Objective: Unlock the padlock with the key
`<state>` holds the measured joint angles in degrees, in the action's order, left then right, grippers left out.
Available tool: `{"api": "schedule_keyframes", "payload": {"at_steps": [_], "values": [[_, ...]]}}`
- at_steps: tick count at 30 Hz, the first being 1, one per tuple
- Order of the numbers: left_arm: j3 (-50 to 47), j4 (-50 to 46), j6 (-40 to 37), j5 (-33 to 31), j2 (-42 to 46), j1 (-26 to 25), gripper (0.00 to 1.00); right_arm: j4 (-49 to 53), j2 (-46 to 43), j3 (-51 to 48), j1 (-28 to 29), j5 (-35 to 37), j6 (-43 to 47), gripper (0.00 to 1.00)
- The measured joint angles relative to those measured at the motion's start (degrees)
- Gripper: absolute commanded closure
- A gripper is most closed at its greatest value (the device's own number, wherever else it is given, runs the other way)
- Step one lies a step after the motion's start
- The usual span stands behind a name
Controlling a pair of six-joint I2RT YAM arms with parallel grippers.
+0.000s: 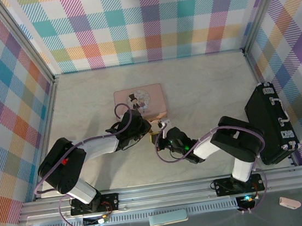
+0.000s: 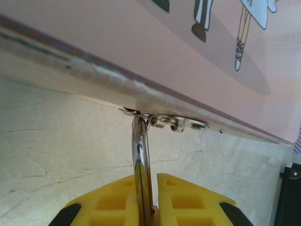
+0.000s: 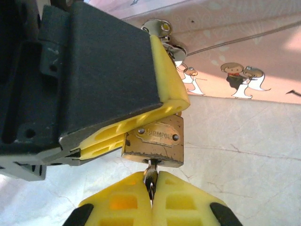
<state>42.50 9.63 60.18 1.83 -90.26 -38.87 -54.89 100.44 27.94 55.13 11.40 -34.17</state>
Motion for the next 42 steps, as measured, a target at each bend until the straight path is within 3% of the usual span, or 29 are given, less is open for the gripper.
{"api": "schedule_keyframes", "payload": {"at_steps": [10,26,29,37,42], "values": [[-1.64,2.78,-1.55,-0.2,0.61,0.17,0.7,-0.17,0.02,-0.24,-0.07,-1.88,-6.08,1.0],[-4.66,1.88,-3.02,-2.08,5.42,2.67,0.52,-0.79,0.02,-1.7,-0.07,-1.55,-9.42,1.0],[-4.96,0.72,-4.22,-2.49,7.41,2.99,0.42,-0.57,0.02,-1.7,-0.07,-1.4,-10.49,1.0],[-6.38,-3.69,-14.12,-1.92,19.3,7.54,0.25,2.64,0.39,-0.44,-0.07,-1.46,-13.51,0.97],[0.31,-14.25,-22.47,-3.56,22.53,12.72,0.23,5.79,0.74,1.09,-0.07,-1.68,-14.05,0.85]]}}
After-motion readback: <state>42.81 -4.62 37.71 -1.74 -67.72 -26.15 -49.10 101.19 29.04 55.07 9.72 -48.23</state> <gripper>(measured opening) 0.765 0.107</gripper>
